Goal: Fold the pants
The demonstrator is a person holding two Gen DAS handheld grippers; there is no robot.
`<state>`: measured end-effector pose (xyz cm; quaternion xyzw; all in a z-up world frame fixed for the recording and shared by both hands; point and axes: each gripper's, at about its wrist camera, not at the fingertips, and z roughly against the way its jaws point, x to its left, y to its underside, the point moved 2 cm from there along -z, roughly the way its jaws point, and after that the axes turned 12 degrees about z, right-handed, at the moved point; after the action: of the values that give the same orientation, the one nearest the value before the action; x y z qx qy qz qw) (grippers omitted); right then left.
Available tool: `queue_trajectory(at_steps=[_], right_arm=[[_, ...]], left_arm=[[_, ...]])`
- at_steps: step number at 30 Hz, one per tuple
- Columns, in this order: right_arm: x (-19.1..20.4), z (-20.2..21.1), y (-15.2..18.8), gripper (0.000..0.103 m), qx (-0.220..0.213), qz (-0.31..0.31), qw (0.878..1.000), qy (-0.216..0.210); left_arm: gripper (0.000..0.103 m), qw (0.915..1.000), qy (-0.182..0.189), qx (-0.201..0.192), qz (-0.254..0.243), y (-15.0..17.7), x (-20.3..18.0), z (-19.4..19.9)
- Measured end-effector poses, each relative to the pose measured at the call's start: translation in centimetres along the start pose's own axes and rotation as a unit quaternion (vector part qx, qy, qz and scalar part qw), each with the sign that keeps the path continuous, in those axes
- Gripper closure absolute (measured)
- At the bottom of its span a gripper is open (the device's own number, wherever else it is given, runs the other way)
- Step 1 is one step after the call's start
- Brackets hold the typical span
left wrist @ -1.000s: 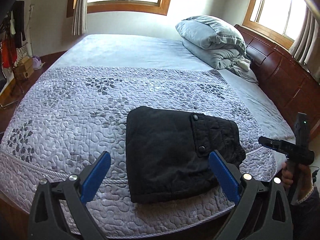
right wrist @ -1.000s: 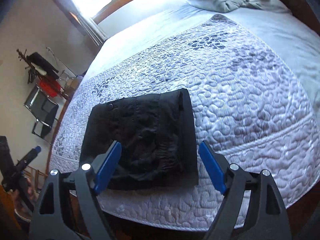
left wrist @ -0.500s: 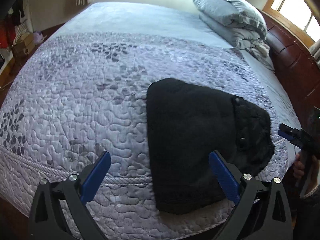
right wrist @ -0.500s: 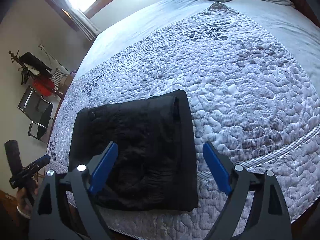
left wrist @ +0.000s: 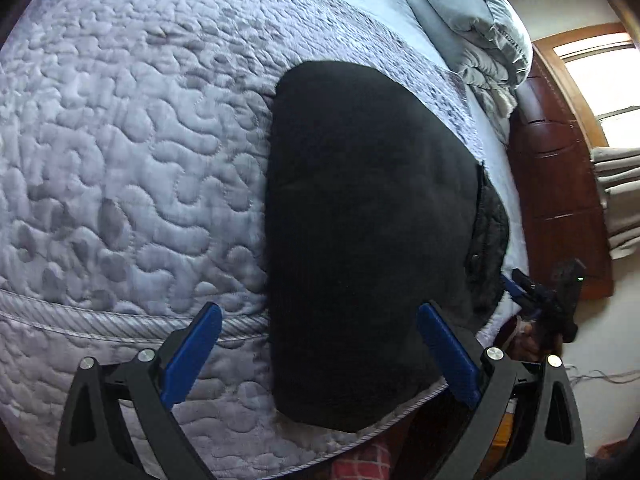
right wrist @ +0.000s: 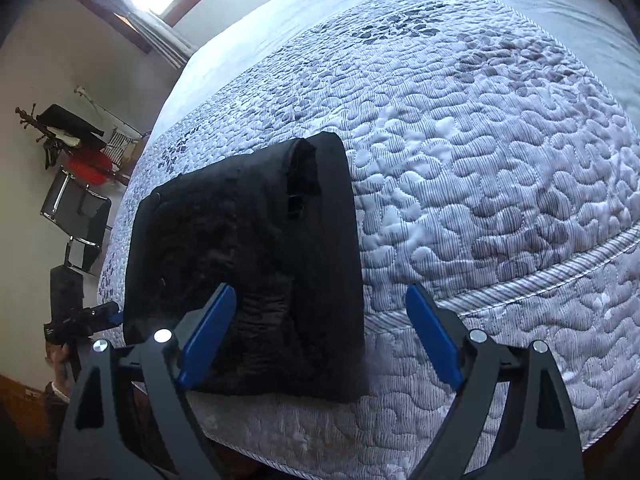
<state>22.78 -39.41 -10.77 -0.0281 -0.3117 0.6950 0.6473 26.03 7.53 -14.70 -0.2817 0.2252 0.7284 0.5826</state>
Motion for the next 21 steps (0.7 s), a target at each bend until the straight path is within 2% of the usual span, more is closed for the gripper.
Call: queue_trajectory(at_steps=[1, 4, 8, 11, 13, 17, 21], right_arm=[[-0.1, 0.0, 0.1, 0.016, 0.000, -0.002, 1.000, -0.002], [-0.2, -0.2, 0.2, 0.016, 0.003, -0.005, 1.000, -0.005], [-0.1, -0.3, 0.1, 0.016, 0.005, -0.001, 1.000, -0.023], [-0.3, -0.3, -0.1, 0.015, 0.005, 0.002, 0.999, -0.037], [-0.7, -0.3, -0.1, 0.015, 0.002, -0.007, 0.999, -0.051], [-2.1, -0.4, -0.2, 0.014, -0.005, -0.038, 0.993, -0.107], [-3.7, -1.1, -0.2, 0.013, 0.002, -0.064, 0.987, -0.147]], left_arm=[[0.004, 0.9990, 0.037, 0.023, 0.010, -0.1, 0.2, -0.5], [0.004, 0.9953, 0.076, 0.051, 0.031, -0.4, 0.8, -1.6], [0.004, 0.9934, 0.082, 0.067, 0.044, -1.2, 1.6, -2.9], [0.004, 0.9884, 0.111, 0.090, 0.052, -1.6, 2.0, -3.7], [0.004, 0.9871, 0.115, 0.098, 0.053, -1.8, 2.0, -4.2], [0.004, 0.9845, 0.125, 0.116, 0.039, -2.5, 1.3, -5.0], [0.004, 0.9835, 0.116, 0.138, 0.018, -2.8, 0.4, -5.7]])
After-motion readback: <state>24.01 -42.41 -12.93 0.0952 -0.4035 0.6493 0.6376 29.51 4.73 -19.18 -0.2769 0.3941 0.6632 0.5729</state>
